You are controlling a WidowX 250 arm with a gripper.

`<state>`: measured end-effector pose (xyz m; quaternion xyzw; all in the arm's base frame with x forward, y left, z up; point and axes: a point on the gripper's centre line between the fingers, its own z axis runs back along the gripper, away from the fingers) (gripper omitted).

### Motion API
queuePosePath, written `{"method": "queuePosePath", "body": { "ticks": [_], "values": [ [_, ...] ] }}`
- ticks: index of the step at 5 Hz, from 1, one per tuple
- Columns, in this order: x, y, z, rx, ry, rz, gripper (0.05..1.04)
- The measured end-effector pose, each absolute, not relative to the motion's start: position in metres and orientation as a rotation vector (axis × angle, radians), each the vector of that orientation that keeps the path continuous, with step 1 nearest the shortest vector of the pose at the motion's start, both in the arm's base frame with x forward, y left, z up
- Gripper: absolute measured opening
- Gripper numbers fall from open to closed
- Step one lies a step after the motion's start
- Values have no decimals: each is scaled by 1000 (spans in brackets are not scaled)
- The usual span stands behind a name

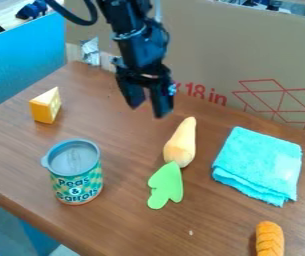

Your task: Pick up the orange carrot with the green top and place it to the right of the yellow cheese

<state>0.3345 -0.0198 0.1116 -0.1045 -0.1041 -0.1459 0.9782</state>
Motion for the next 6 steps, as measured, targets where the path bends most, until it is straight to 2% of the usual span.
{"method": "queuePosePath", "body": {
  "ticks": [1,2,3,5,6],
  "values": [
    [346,-31,108,-219,-220,-249,1002],
    [353,-40,91,-195,-181,-161,1002],
    [357,-48,74,-103,-141,-124,1002],
    [365,-54,52,-88,-134,-58,1002],
    [370,-47,41,-37,-109,-24,948]
  ]
}}
